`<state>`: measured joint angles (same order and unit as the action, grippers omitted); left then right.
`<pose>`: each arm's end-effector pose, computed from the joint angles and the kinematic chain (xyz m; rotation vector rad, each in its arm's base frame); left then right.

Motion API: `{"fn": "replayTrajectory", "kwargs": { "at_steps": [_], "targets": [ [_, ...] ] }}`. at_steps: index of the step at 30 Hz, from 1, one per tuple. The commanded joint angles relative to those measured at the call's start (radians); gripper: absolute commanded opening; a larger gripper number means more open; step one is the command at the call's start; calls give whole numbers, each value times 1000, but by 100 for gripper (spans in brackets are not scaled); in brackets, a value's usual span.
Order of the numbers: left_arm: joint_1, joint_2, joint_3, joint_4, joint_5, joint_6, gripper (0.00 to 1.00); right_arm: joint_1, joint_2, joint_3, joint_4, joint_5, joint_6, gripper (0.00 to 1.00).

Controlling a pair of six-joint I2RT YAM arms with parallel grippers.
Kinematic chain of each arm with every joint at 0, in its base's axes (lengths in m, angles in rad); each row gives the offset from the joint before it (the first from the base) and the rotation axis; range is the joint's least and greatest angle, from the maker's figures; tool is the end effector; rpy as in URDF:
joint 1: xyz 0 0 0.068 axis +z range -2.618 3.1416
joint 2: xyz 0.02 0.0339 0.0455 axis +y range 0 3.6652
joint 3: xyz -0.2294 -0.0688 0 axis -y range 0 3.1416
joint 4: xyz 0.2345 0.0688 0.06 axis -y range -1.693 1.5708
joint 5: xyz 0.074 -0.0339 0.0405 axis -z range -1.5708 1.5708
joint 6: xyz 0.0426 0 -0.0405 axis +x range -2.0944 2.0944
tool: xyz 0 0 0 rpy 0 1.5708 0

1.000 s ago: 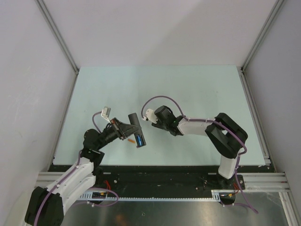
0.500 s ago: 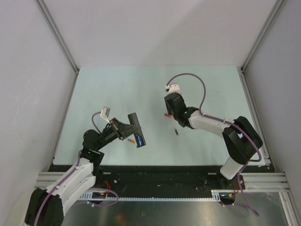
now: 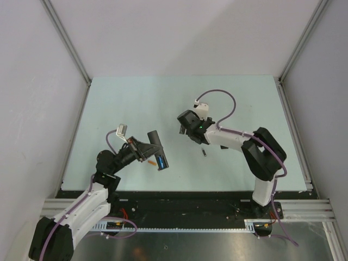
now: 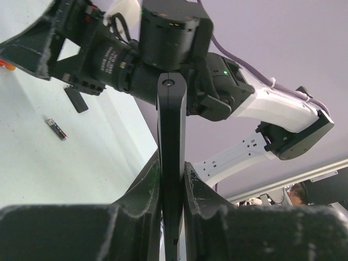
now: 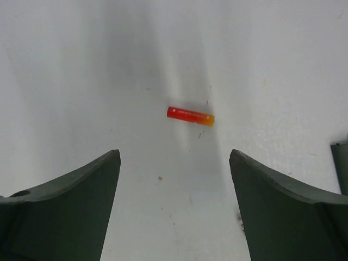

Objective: Load the batteries into the remote control
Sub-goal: Adjust the battery at the center of the board.

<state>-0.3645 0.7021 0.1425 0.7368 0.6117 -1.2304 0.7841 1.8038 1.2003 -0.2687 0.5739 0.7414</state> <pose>0.1619 -0.0880 0.2072 -0.1208 1.6718 -1.6869 0.2788 0.2454 0.1690 0.1944 2.2624 0.0865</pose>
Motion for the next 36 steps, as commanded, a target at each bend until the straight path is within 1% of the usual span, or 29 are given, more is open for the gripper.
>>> {"fn": "replayTrajectory", "kwargs": {
  "at_steps": [1,10,19,27,36],
  "targets": [
    [-7,-7,-4,36,-7,-4,0,9,100,116,-104,113,121,85],
    [-7,-10,-15,35,-10,-9,0,-6,203,214,-184,153,154,84],
    [-7,-10,-14,35,-10,-4,0,-23,252,217,-173,124,144,83],
    [-7,-9,-18,36,-13,-6,0,-39,269,217,-145,107,92,77],
    [-7,-7,-17,36,-20,-4,0,-40,278,219,-144,95,116,67]
  ]
}}
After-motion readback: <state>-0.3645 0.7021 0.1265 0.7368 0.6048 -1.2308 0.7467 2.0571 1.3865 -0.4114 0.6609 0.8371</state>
